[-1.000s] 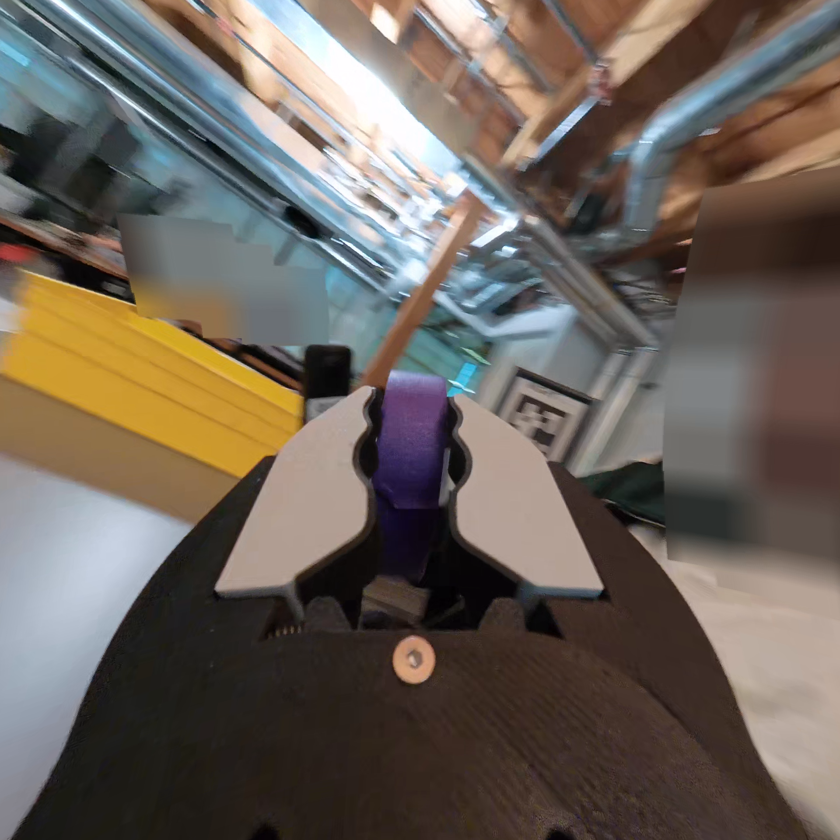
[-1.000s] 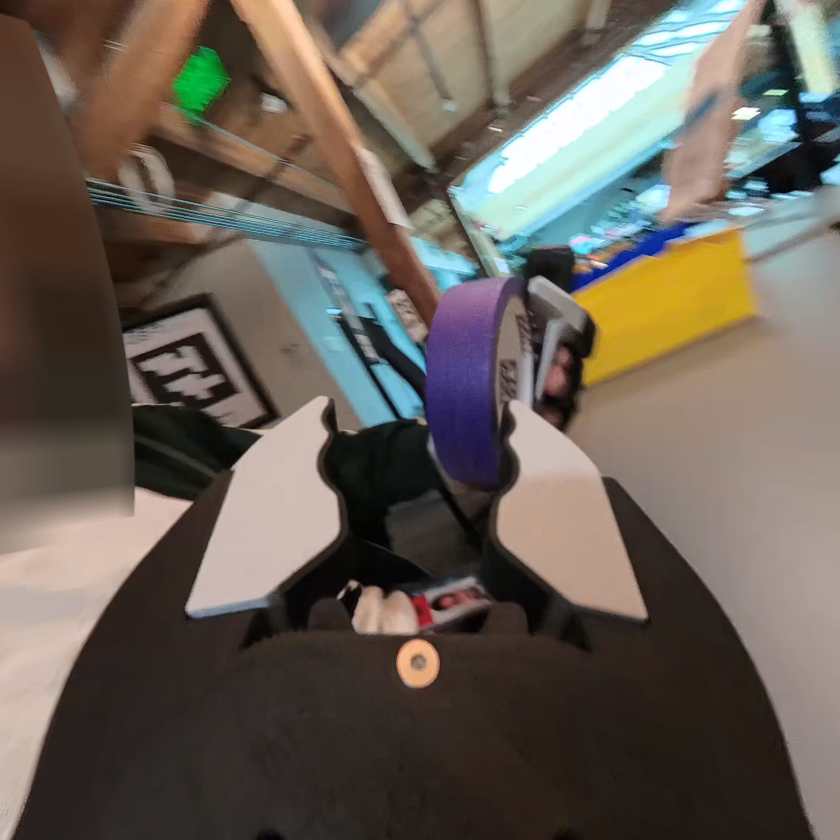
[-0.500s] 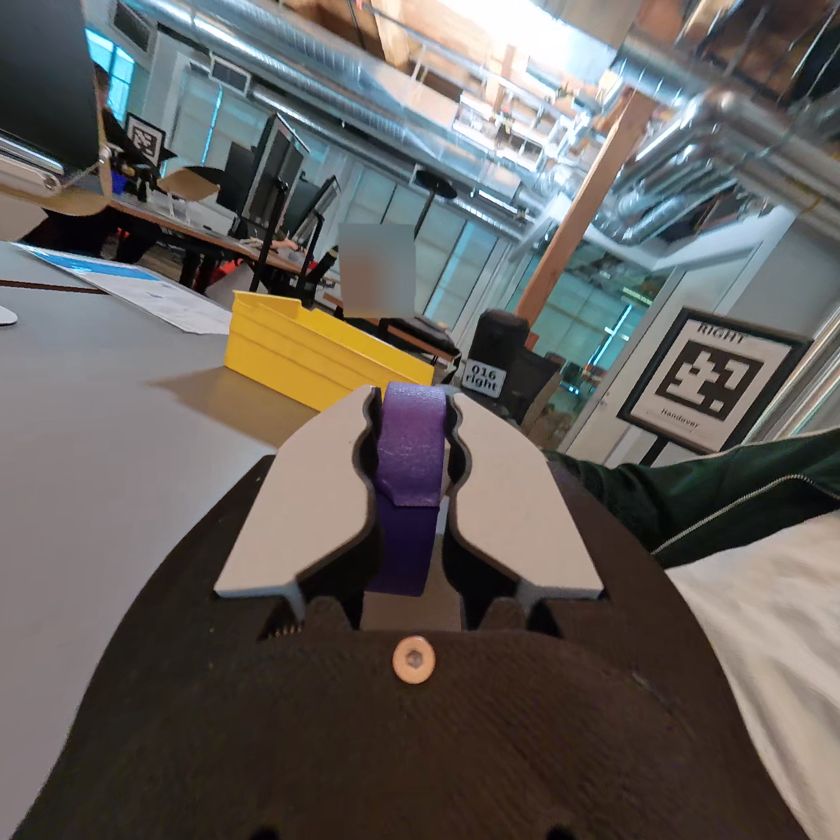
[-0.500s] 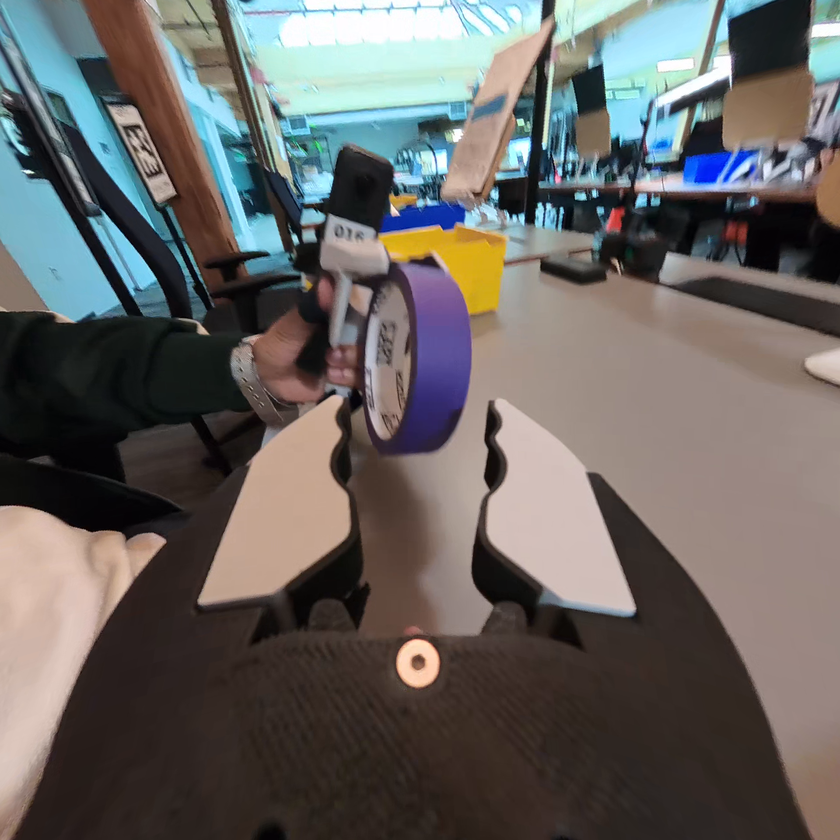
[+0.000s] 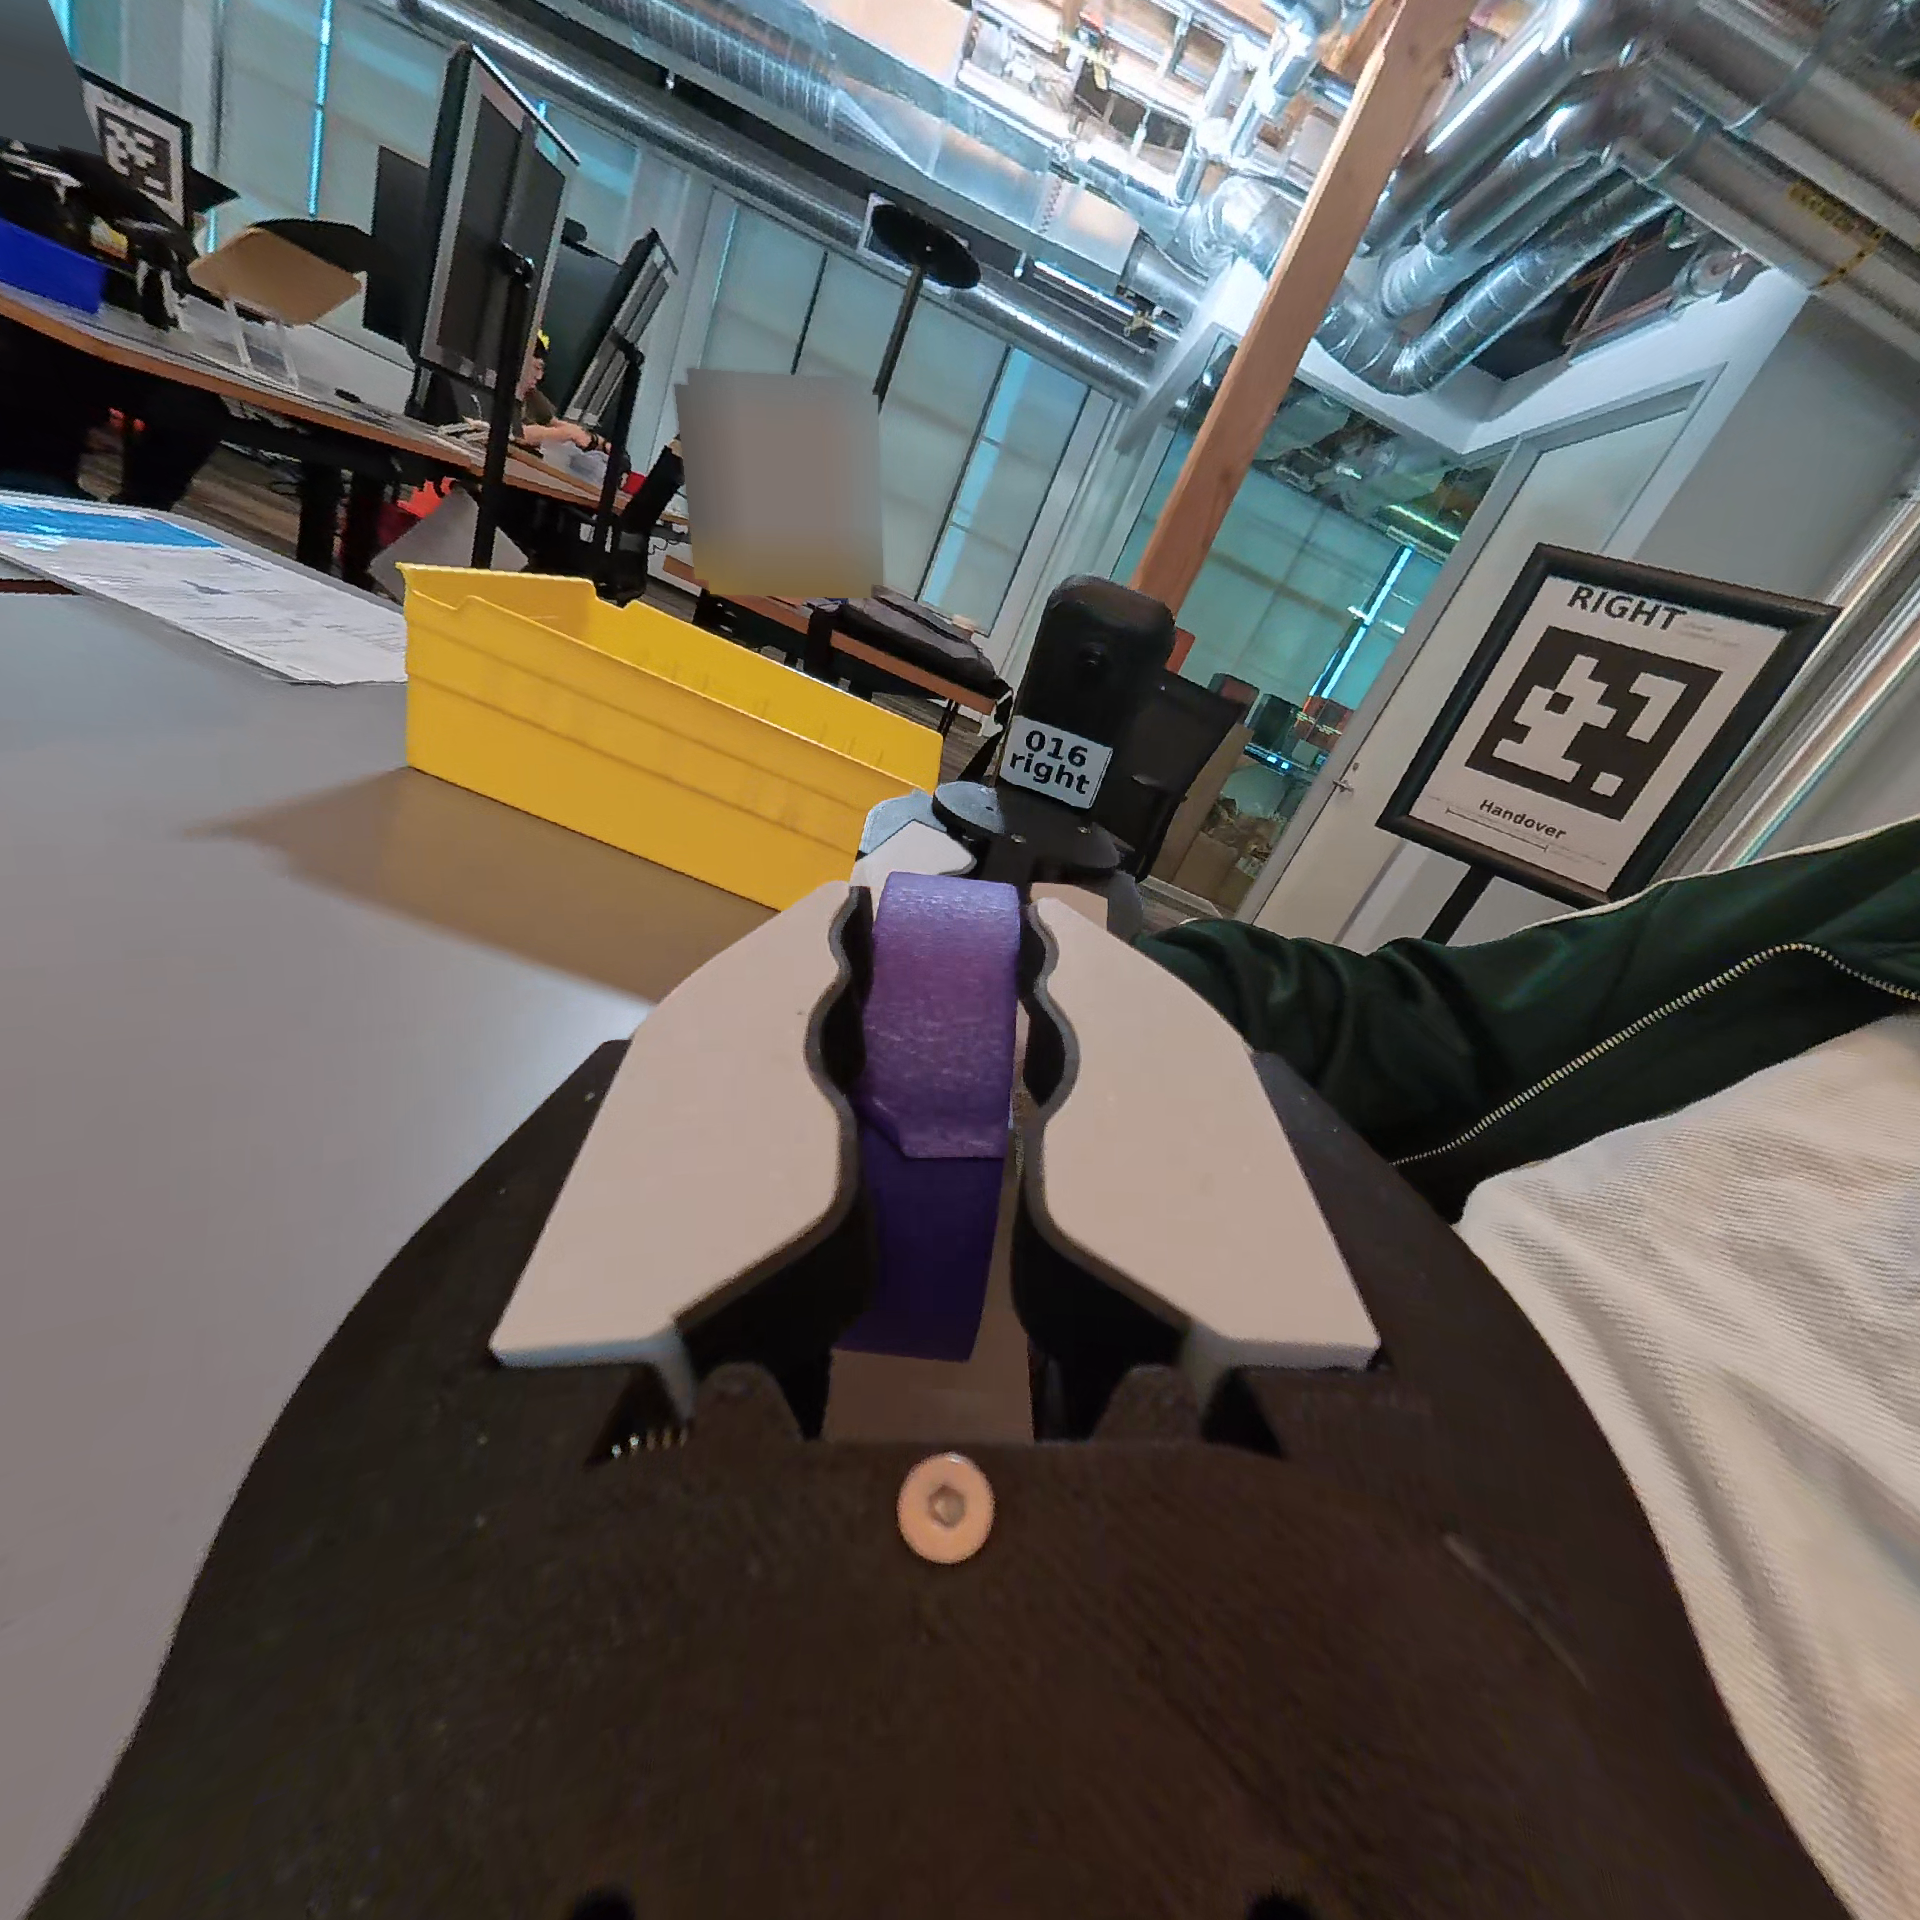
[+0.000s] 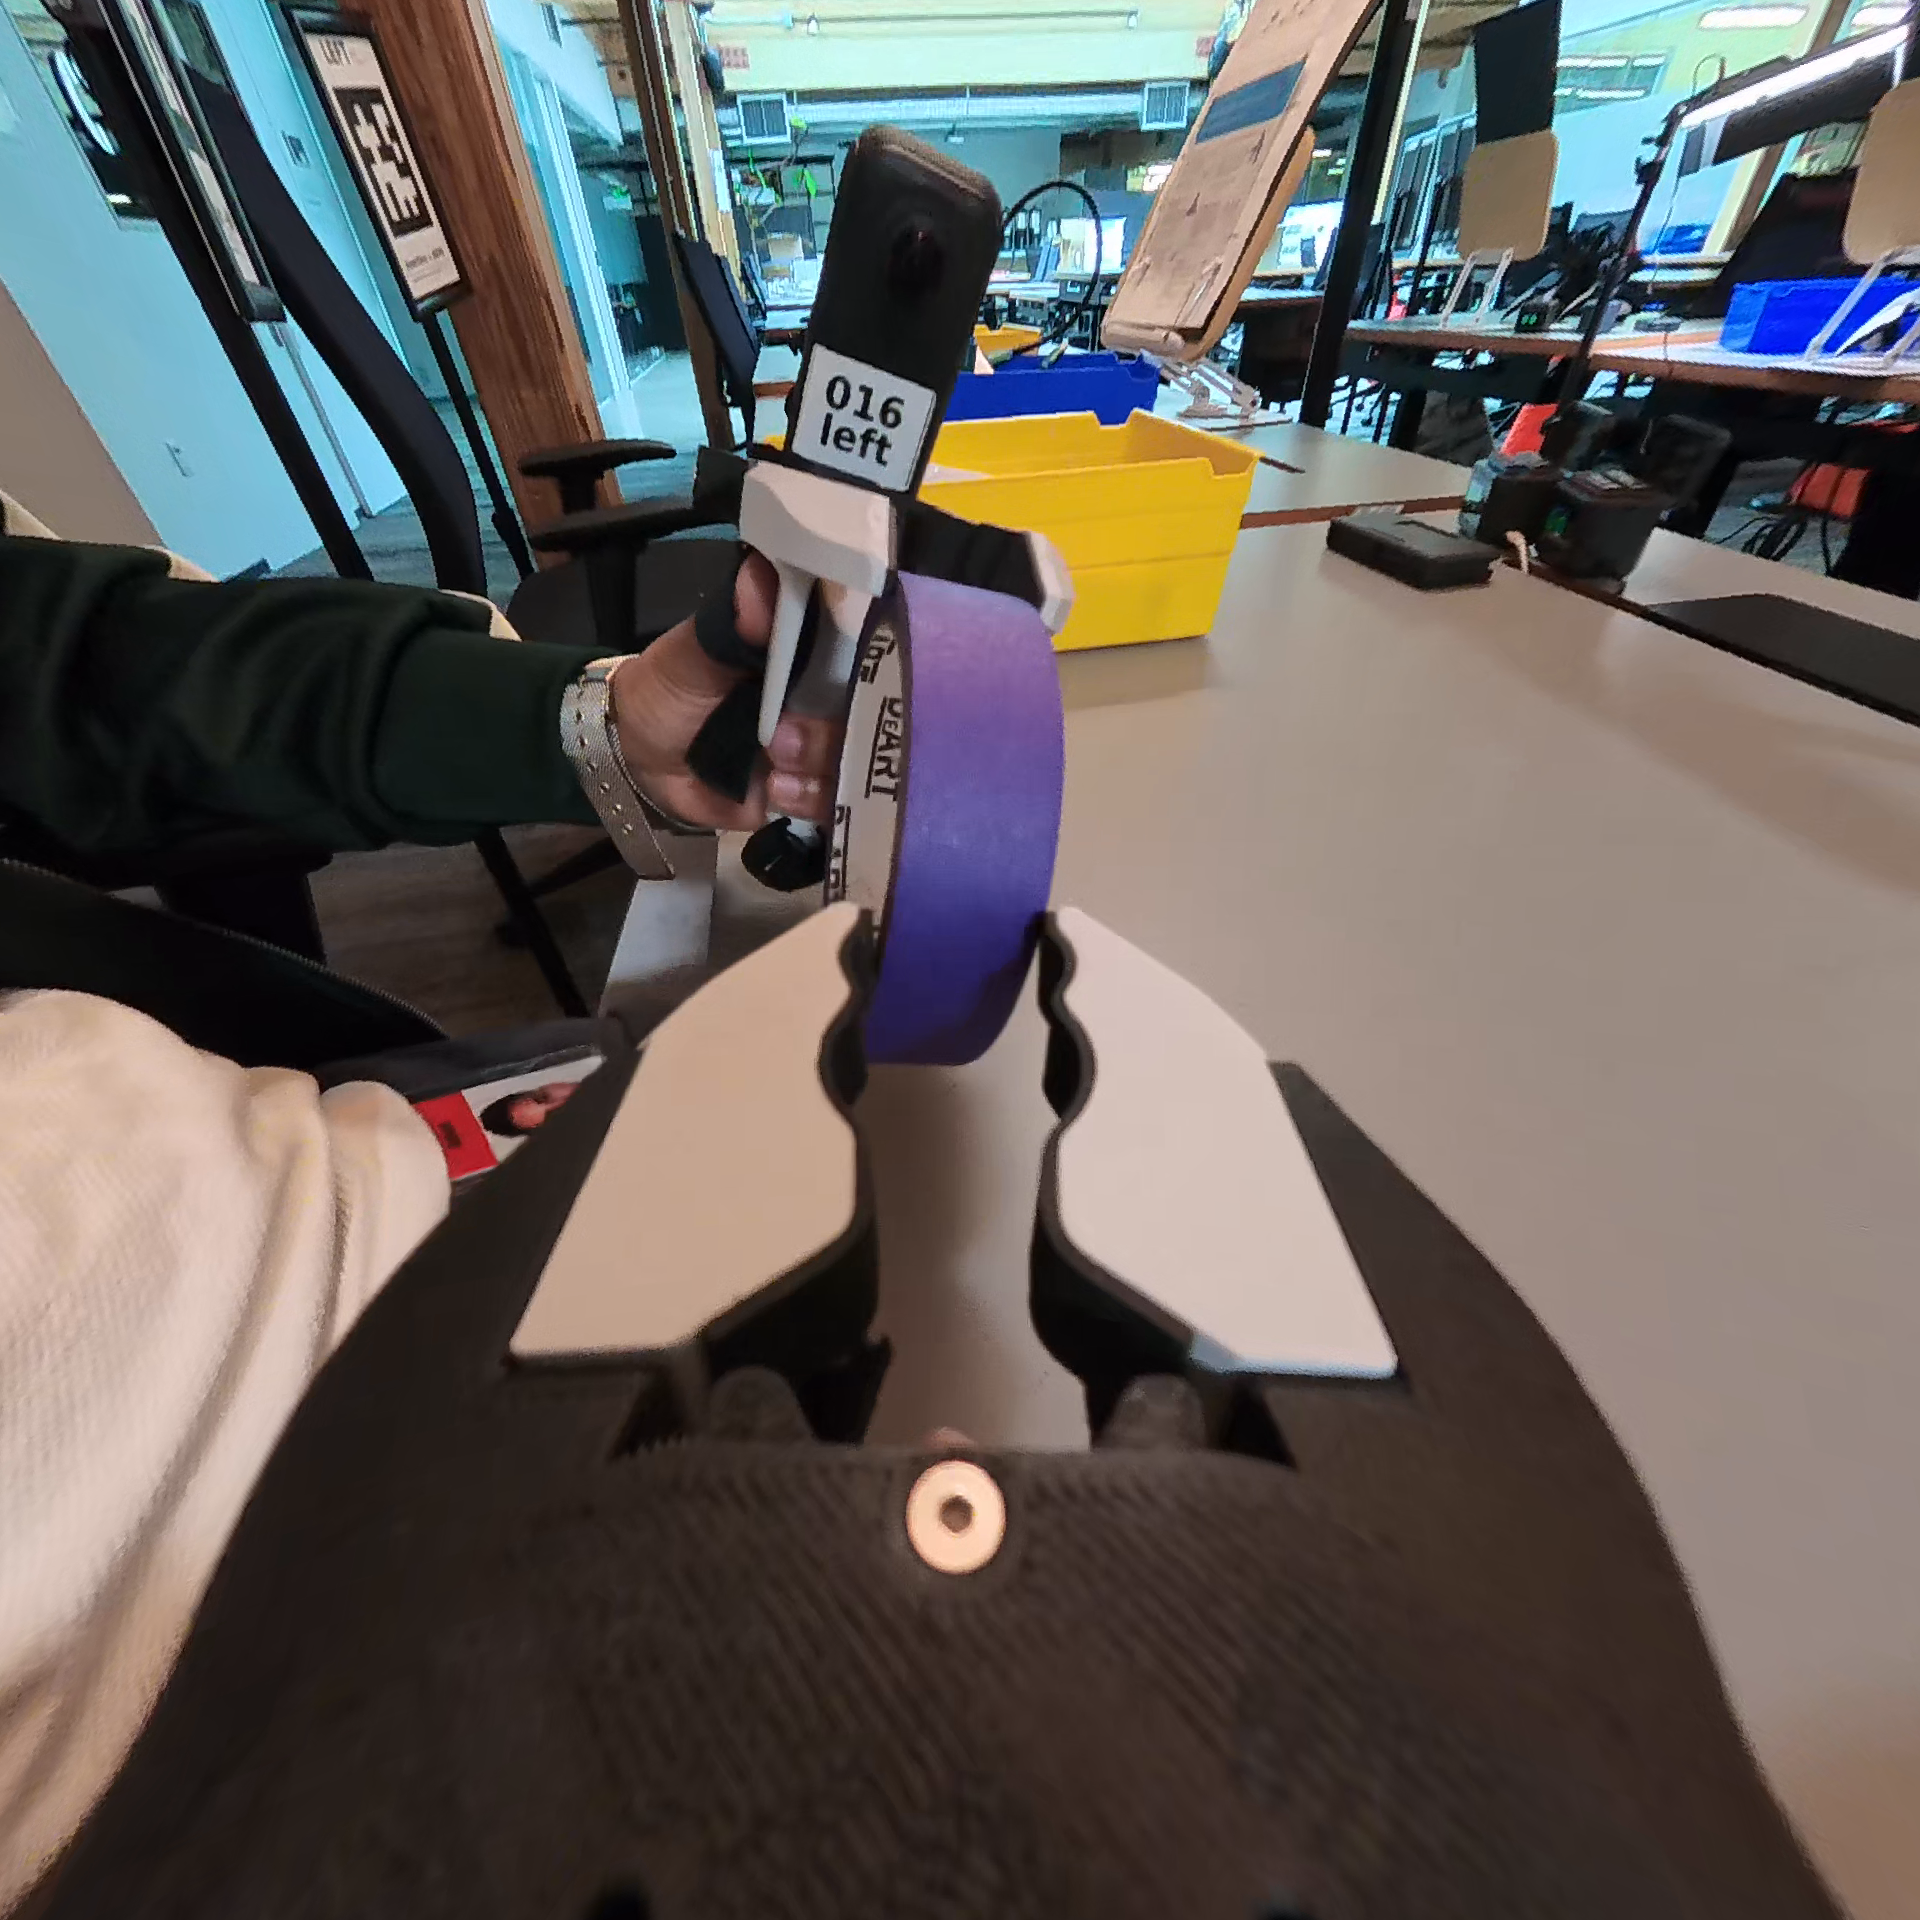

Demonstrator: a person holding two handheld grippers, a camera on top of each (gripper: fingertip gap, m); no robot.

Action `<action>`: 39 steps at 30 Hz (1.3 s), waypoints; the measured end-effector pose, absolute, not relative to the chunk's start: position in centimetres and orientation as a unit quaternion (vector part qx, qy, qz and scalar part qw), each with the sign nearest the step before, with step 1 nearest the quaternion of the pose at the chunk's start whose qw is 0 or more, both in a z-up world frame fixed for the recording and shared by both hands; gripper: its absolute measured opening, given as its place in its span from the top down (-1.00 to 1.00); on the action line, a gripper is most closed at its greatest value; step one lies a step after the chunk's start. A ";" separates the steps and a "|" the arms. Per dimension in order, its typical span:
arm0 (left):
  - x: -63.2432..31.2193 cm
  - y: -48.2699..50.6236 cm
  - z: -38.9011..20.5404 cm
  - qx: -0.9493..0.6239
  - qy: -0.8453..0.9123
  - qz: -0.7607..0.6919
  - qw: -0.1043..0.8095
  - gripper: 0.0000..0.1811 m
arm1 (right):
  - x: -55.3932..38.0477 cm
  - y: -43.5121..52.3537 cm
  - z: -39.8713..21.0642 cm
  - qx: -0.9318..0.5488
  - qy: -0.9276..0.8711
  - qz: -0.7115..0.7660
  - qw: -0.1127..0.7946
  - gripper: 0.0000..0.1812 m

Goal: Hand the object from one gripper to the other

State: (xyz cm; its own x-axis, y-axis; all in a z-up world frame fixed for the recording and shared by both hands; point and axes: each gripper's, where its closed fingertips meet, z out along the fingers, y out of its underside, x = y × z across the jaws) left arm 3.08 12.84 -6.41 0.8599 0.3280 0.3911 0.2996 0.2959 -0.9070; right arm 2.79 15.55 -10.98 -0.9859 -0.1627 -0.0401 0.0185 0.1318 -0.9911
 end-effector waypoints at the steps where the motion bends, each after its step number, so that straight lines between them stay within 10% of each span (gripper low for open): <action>1: 3.1 12.9 -6.4 -0.594 -0.264 0.009 0.760 0.72 | 2.8 15.5 -11.0 -0.047 0.752 -0.654 0.068 0.68; 9: 3.2 12.5 -5.3 -0.565 -0.237 0.033 0.790 0.72 | 2.7 15.8 -8.8 -0.025 0.725 -0.681 0.098 0.69; 21: 2.3 11.7 -5.8 -0.526 -0.267 -0.001 0.807 0.18 | -0.3 18.1 -5.7 0.045 0.651 -0.749 0.114 0.69; 39: 2.9 14.4 -7.3 -0.598 -0.253 0.014 0.760 0.71 | 0.6 18.2 -4.9 0.020 0.617 -0.778 0.119 0.69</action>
